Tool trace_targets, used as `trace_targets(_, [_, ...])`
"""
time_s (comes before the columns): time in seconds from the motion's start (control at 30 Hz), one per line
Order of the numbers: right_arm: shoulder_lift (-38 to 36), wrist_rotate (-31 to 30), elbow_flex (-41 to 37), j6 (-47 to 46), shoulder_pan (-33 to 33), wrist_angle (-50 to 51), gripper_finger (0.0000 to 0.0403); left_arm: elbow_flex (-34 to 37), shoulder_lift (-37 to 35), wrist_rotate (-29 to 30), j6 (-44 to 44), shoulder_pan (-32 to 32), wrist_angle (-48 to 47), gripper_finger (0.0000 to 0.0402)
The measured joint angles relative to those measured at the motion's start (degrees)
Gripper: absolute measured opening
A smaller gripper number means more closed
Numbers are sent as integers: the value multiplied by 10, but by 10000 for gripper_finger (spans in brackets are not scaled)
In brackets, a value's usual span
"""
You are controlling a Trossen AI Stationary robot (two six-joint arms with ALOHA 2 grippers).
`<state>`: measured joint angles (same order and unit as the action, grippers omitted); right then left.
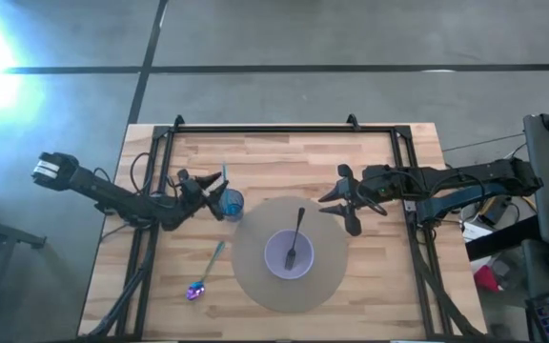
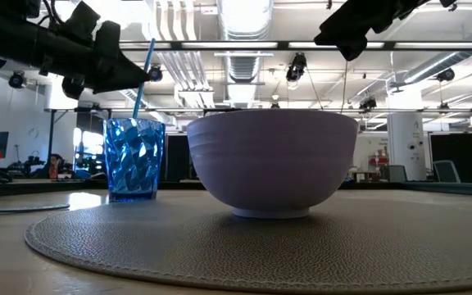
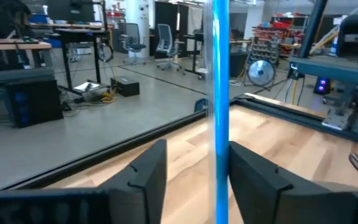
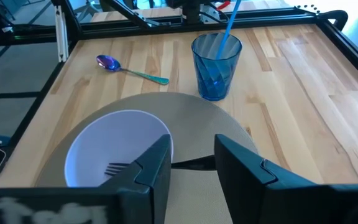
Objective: Pick & Place Utensil
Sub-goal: Put the blue straw into the blue cup, then put the blue spoon into the violet bowl
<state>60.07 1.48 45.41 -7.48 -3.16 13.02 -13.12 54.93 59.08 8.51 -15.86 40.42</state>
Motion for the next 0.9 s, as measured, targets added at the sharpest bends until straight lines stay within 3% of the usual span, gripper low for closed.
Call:
trace_targets(0.23, [0, 0, 0, 1, 0, 0, 106, -16, -1, 6, -27, 0, 0, 183])
trace_targets(0.9, [0, 0, 0, -1, -26, 0, 113, -23, -26, 21, -55, 1, -2, 183])
